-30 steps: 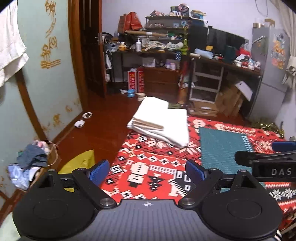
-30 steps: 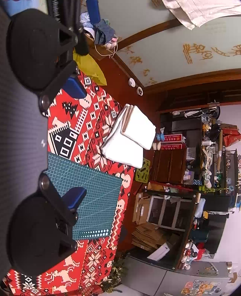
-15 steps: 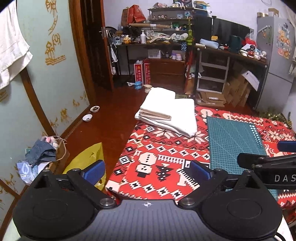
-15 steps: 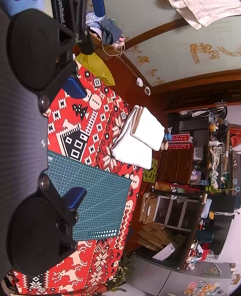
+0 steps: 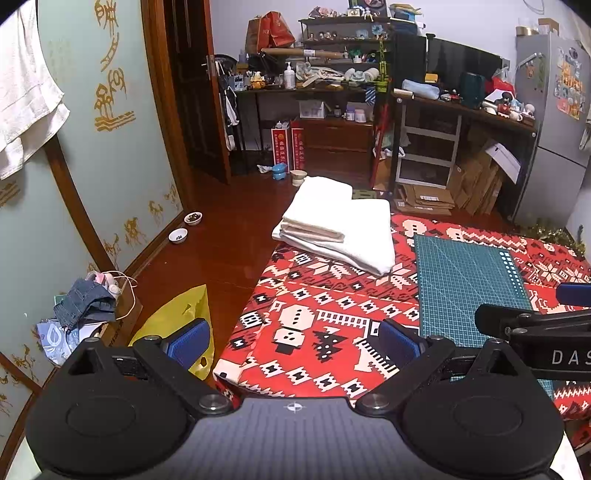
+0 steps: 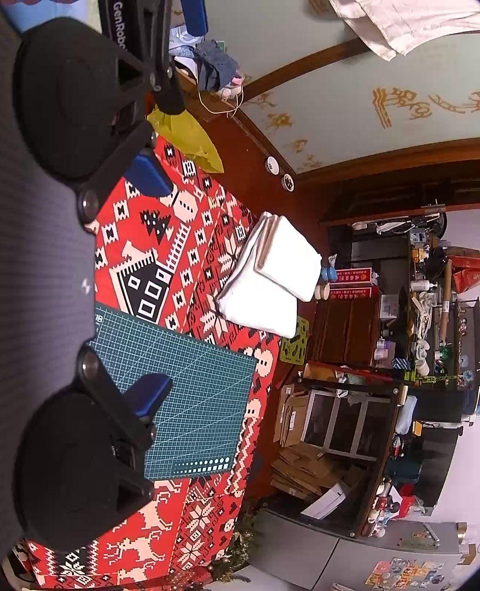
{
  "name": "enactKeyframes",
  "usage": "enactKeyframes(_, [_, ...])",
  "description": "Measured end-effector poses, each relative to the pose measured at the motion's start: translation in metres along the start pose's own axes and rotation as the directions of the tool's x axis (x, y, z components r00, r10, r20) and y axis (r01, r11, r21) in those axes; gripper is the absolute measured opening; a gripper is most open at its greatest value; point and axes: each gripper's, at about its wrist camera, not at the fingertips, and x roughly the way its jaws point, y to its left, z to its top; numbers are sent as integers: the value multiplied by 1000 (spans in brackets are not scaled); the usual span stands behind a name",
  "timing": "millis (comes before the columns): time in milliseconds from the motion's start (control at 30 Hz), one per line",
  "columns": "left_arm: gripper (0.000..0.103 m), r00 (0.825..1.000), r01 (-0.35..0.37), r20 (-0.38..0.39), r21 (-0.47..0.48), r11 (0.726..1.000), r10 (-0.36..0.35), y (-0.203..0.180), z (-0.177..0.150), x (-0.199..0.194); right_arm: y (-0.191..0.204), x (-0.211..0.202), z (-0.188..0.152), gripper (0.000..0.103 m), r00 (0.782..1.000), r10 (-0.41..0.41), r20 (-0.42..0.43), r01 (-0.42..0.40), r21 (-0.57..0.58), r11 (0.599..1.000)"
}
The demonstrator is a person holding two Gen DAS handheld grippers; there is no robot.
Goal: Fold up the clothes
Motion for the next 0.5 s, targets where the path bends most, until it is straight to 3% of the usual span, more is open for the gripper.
enactKeyframes(500, [98,1000,-2,-1,3,1000,2,0,0,0,-1,-1,-2,103,1000,0,3,-1,7,1000])
